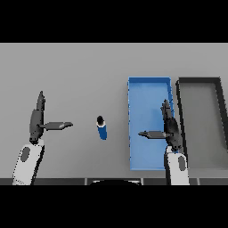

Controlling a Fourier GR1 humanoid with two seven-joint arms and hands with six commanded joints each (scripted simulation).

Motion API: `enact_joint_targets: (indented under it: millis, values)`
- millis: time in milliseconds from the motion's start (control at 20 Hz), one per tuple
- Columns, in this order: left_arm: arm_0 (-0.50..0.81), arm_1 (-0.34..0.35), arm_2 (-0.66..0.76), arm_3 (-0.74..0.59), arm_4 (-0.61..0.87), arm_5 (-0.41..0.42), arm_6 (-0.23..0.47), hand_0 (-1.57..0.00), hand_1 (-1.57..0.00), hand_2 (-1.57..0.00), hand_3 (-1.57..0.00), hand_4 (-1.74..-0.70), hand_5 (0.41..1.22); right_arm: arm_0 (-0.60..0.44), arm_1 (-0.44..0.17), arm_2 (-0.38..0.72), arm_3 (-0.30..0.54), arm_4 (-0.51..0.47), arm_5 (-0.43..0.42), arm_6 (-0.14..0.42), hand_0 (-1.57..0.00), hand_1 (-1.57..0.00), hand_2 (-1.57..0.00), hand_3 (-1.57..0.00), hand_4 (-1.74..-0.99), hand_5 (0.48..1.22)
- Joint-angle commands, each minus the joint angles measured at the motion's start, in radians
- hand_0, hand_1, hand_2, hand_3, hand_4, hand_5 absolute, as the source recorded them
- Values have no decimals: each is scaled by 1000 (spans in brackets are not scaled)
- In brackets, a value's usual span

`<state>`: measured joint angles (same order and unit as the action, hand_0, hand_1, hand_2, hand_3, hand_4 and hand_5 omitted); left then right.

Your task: Pick up the blue pipe and place it into the blue bin.

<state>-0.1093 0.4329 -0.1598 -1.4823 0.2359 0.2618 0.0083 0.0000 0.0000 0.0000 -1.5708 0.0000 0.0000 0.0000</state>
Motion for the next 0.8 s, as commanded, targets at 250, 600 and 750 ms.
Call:
enact_joint_targets:
  millis: [250, 600, 750]
  values:
    - [-8, 1, 5, 13, 3, -7, -14, 1, 1, 1, 1, -1074, 591, -23, -1, -7, 14, -2, -6, 12, 1, 1, 1, 1, -1225, 617]
    - [-27, 199, -61, 23, 37, -368, -100, 1, 1, 1, 1, -1080, 596, 66, -106, 109, -94, 163, 44, -54, 1, 1, 1, 1, -1203, 614]
    - [-6, 212, -74, -20, 54, -401, -110, 1, 1, 1, 1, -1086, 605, 65, -122, 99, -108, 171, 35, -30, 1, 1, 1, 1, -1185, 597]
